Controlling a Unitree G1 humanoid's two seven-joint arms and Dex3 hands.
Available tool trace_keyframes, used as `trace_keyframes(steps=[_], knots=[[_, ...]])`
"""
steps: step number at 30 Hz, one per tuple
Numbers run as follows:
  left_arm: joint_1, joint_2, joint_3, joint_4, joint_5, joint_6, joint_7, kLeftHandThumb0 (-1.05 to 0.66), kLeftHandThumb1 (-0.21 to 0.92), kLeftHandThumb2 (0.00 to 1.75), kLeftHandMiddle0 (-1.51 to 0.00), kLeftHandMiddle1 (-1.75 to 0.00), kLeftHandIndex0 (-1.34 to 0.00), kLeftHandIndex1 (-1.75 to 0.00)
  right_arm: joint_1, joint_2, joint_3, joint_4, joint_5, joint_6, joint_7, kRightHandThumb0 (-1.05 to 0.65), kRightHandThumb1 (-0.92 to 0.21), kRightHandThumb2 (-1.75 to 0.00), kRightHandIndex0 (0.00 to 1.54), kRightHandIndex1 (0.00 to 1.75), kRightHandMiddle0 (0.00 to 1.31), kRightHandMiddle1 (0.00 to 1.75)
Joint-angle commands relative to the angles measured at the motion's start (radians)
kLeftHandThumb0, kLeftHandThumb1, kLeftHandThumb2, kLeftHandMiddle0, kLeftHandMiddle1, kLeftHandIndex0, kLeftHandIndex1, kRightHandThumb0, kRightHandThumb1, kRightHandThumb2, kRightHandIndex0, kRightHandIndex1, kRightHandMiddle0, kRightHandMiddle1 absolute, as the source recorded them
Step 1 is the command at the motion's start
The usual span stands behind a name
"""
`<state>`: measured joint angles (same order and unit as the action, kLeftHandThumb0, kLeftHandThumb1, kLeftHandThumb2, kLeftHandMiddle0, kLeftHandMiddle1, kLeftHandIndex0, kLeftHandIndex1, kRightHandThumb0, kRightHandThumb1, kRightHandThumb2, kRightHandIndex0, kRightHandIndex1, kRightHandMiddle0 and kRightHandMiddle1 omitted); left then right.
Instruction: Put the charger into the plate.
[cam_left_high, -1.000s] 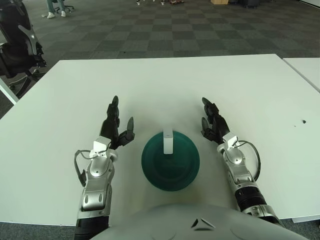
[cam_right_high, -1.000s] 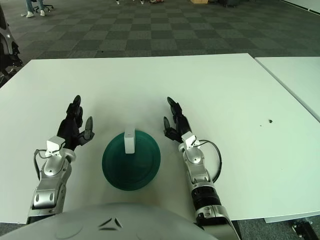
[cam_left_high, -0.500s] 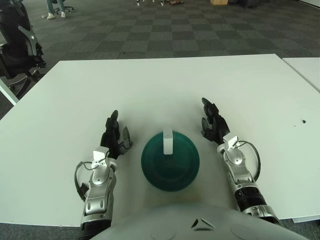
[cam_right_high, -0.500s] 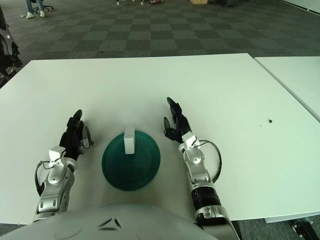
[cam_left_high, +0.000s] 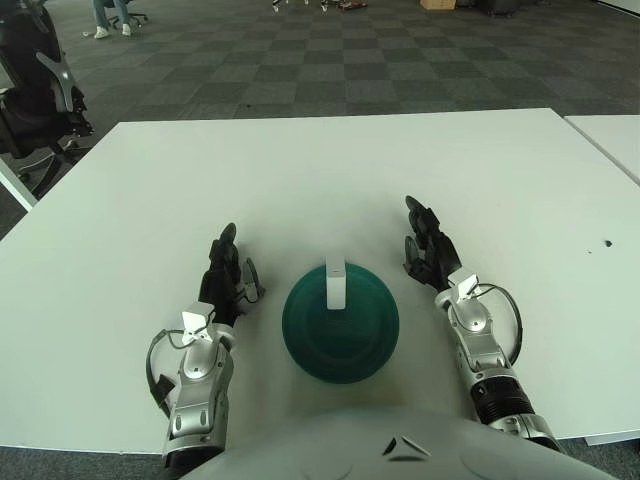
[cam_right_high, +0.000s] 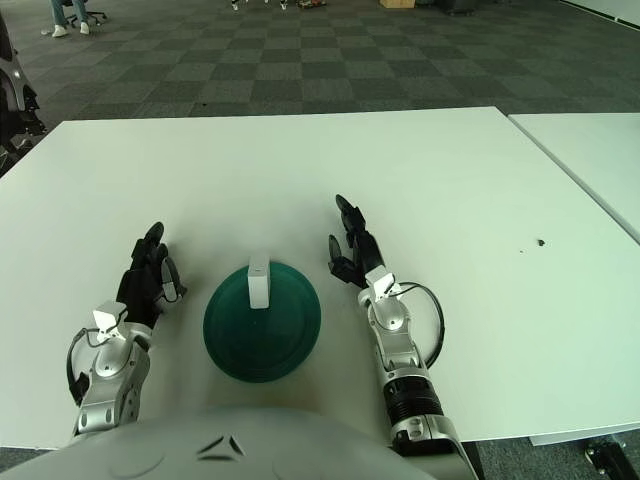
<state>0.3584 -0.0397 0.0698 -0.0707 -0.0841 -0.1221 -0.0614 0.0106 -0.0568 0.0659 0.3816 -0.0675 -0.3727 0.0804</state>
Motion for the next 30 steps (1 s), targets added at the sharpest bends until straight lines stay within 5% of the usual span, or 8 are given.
trace_keyframes(steps=[1, 12, 20, 30], knots=[[0.069, 0.002, -0.026, 0.058, -0.039, 0.033, -0.059, -0.96, 0.92, 1.08, -0.17, -0.02, 0.00, -0.47, 0.168, 0.008, -0.003, 0.103, 0.001, 0.056, -0.015, -0.96, -0.92, -0.89, 0.00, 0.00, 0.00, 0.12], [0.117, -0.022, -0.049, 0.087, -0.101, -0.056, -0.121, -0.98, 0.92, 1.06, -0.19, -0.02, 0.00, -0.52, 0.276, 0.058, -0.023, 0.001, 0.028, 0.113, -0.079, -0.97, -0.92, -0.89, 0.00, 0.00, 0.00, 0.09], [0.241, -0.053, -0.120, -0.005, -0.052, -0.157, -0.090, -1.01, 0.92, 1.03, -0.19, -0.01, 0.00, -0.50, 0.422, 0.119, -0.005, -0.166, 0.067, 0.145, -0.094, -0.94, -0.92, -0.91, 0.00, 0.00, 0.00, 0.12], [0.257, -0.065, -0.157, -0.010, 0.078, -0.235, -0.014, -1.02, 0.92, 1.02, -0.16, 0.00, 0.00, -0.43, 0.486, 0.090, 0.007, -0.208, 0.008, 0.057, -0.099, -0.87, -0.92, -0.91, 0.01, 0.00, 0.00, 0.22]])
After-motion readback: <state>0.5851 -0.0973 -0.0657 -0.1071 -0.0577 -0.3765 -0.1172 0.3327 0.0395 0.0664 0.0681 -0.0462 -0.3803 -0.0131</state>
